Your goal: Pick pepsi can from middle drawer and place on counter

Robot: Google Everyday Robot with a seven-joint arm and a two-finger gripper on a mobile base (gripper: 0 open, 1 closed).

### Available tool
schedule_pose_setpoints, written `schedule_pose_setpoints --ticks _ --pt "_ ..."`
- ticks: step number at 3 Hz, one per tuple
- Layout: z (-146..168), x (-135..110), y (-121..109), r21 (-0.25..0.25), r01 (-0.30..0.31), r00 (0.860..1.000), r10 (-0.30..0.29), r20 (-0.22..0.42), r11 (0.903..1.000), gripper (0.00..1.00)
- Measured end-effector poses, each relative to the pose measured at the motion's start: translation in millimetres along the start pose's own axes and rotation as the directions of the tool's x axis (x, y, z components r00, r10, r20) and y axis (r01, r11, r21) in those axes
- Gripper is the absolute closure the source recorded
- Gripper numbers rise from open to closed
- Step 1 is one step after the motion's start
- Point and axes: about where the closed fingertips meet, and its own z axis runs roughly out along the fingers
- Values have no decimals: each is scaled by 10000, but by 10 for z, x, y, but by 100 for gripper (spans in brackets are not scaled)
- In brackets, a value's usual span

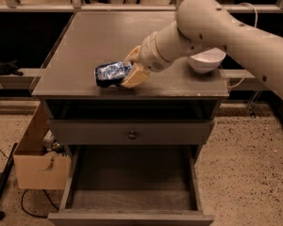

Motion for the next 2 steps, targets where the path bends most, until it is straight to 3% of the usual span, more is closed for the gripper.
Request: schedule_pose_setpoints --ticks 1,2 --pt "145 5 -266 -172 -8 10000 8 -27 9999 100" --pt "214 74 -360 -315 -136 9999 133 -80 9994 100"
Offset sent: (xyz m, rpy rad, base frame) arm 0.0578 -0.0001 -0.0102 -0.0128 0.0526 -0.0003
